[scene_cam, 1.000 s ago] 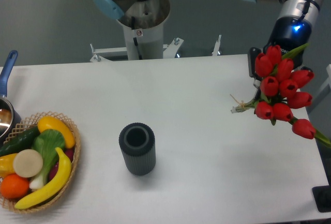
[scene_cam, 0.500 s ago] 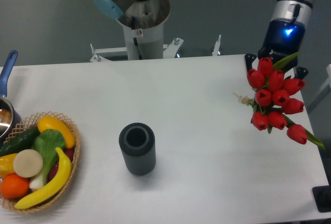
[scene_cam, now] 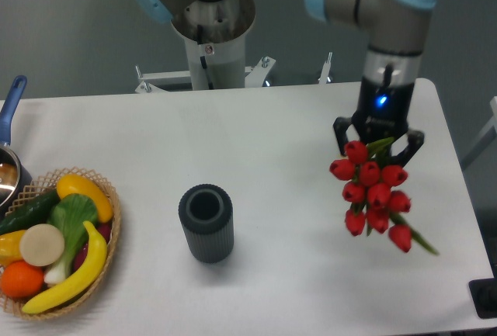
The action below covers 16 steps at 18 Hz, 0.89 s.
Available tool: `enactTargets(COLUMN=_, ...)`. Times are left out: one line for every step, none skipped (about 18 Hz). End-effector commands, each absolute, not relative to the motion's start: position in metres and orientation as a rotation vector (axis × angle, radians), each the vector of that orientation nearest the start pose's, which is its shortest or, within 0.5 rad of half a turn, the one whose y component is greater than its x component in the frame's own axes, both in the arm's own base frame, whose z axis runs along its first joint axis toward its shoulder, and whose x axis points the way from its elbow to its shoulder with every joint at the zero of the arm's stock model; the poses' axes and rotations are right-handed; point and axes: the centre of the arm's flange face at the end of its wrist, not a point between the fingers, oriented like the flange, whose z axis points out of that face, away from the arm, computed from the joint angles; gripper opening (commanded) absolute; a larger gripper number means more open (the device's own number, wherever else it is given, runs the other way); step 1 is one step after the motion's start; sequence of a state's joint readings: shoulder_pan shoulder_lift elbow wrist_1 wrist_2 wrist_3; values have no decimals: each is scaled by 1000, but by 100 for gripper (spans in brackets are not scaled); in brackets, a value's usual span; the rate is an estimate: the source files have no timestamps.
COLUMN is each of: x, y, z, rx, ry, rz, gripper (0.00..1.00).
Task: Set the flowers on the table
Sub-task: 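Carry the tulips toward the black cup and lower them to the table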
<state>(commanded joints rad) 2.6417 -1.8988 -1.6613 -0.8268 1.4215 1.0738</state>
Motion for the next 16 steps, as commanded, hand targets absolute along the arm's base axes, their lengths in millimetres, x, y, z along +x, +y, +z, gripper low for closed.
enactTargets(x=-472, y=434, z=334, rx=-2874, ry=59, rz=312, gripper=44)
enactTargets(x=-468, y=440, z=326, rx=-2897, ry=87, rz=313, gripper=44)
enactTargets(x=-468, y=445, z=313, rx=-2917, ry=109, rz=299, gripper=43)
enactTargets(x=-469, y=448, z=302, rx=-2932, ry=118, rz=284, gripper=42)
enactTargets(x=-471, y=451, z=291, rx=-2942, ry=136, rz=262, gripper=40)
enactTargets(x=-470, y=454, z=286, rx=-2950, ry=153, rz=253, gripper=40)
enactTargets(x=-470, y=454, z=281, rx=-2959, ry=161, rz=248, gripper=40)
enactTargets(x=-471, y=453, z=277, rx=-2974, ry=160, rz=246, gripper=40)
enactTargets(x=-472, y=454, z=268, rx=-2991, ry=165, rz=237, gripper=40)
enactTargets(x=-471, y=458, z=262, rx=-3002, ry=178, rz=237, gripper=40)
enactTargets(x=-469, y=462, z=256, rx=-3008, ry=191, rz=229, gripper=40)
enactTargets(x=-469, y=463, z=253, rx=-3011, ry=194, rz=226, gripper=42)
enactTargets(x=-469, y=463, z=251, rx=-3012, ry=194, rz=222, gripper=47)
enactTargets(x=-469, y=463, z=252, rx=-3011, ry=196, rz=224, gripper=60)
enactTargets(x=-471, y=463, z=255, rx=-3007, ry=201, rz=235, gripper=87)
enactTargets(x=-472, y=463, z=258, rx=-3003, ry=217, rz=243, gripper=100)
